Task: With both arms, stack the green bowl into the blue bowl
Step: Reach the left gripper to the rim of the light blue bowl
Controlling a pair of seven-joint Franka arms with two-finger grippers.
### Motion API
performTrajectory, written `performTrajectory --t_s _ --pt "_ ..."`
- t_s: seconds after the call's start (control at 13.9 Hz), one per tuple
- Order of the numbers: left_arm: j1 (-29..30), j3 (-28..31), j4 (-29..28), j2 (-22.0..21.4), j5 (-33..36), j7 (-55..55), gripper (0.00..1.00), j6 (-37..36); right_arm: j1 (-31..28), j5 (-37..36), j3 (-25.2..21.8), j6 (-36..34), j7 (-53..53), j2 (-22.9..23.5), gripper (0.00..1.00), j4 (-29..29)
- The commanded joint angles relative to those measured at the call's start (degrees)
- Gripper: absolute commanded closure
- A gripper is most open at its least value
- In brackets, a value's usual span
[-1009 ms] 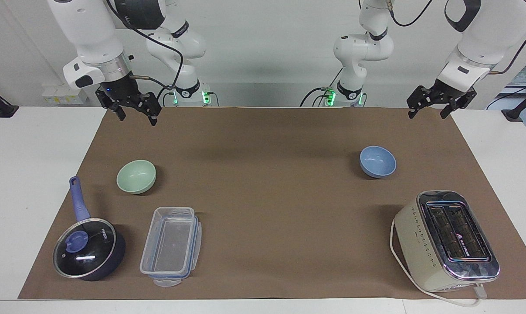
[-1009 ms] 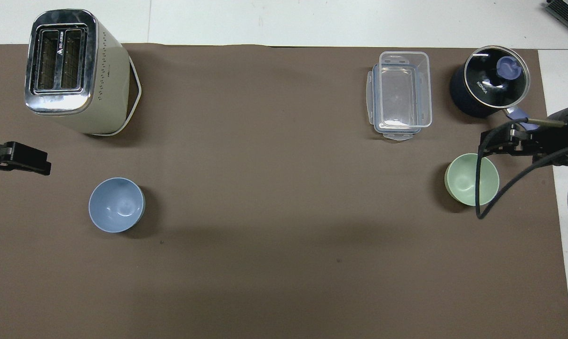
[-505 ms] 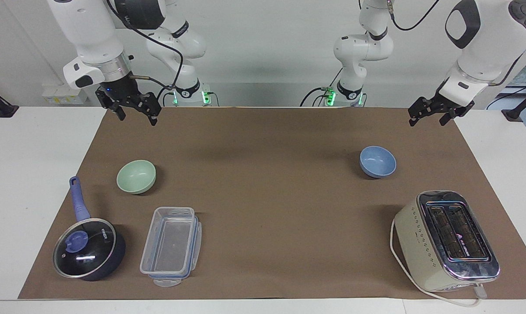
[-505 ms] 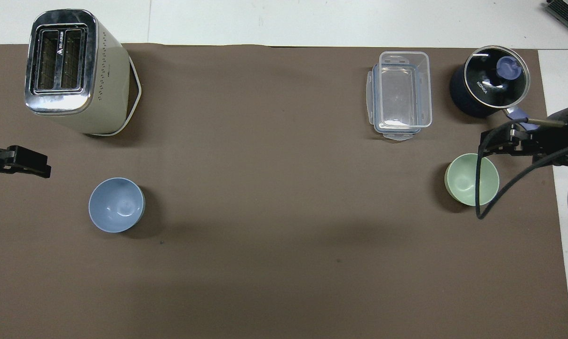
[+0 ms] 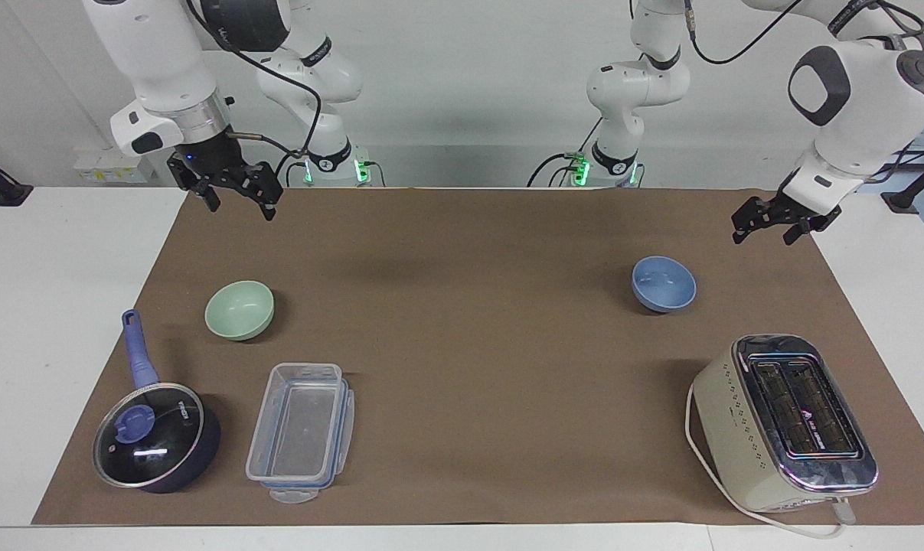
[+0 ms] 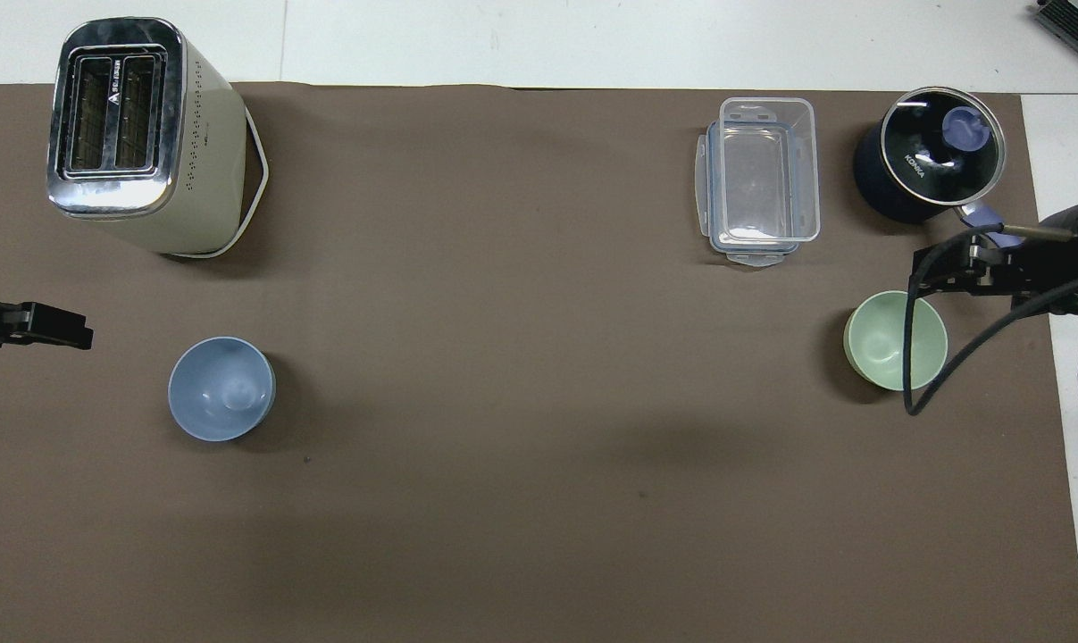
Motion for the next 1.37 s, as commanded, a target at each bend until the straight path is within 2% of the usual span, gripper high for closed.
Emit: performTrajectory --t_s 0.0,0.79,1.3 --pt "0.33 -0.57 -8.32 -2.54 -1.71 1.06 0.0 7.33 -0.5 -0.14 0.19 -0.08 0.65 -0.93 0.0 -1.07" --pt "-2.4 -0.75 -24.68 -1.84 -6.81 1.06 0.0 24.39 -0.5 -0.14 0.27 -0.08 0.65 -0.93 0.0 -1.07" --pt "-2.57 -0.75 -27.23 1.76 -6.9 0.97 0.0 29.06 -0.5 -0.14 0.28 -0.08 0.65 -0.93 0.0 -1.07"
